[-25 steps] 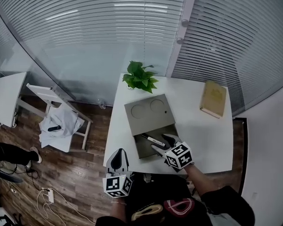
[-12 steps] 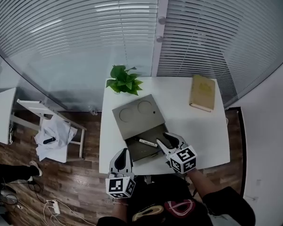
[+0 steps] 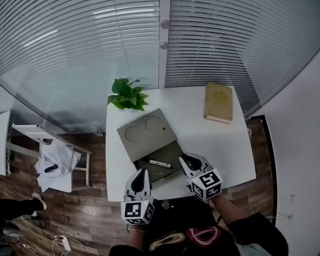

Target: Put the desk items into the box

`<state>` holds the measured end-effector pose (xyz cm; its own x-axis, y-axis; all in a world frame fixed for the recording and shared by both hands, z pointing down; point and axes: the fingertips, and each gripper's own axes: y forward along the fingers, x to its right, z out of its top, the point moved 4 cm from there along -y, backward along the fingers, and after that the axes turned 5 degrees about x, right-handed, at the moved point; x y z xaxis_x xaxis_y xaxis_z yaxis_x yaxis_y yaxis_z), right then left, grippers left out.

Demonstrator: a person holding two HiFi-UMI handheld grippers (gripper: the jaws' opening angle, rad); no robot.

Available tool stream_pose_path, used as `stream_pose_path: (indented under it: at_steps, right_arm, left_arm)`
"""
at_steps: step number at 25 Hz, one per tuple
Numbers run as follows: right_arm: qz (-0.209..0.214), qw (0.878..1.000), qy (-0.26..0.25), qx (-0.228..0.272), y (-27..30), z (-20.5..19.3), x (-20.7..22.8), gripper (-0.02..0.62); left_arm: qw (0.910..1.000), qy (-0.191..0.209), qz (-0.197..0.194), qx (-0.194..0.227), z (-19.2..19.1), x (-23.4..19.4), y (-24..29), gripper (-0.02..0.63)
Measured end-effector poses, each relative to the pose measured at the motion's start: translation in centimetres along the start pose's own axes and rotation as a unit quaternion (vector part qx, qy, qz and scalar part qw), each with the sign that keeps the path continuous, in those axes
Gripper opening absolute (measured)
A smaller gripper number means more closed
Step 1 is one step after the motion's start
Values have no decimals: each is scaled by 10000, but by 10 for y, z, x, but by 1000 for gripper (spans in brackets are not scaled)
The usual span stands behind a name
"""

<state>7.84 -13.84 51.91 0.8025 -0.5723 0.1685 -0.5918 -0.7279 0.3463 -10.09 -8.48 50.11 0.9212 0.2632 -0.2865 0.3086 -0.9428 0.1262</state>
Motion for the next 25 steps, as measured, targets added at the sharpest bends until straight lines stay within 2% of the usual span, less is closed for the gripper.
stream_pose_path:
  at_steps: [4, 14, 25]
  right_arm:
    - [-194, 9997, 58, 134, -7, 2, 7, 12]
    - [-624, 9970, 87, 451, -15, 9, 12, 8]
    - [-727, 9964, 70, 426, -18, 8, 13, 7]
  left_arm:
    - [9999, 44, -103, -12, 0, 4, 3, 20]
    - [9996, 167, -225, -30, 0, 5, 2, 20]
    - [9995, 162, -257, -67, -1, 1, 3, 20]
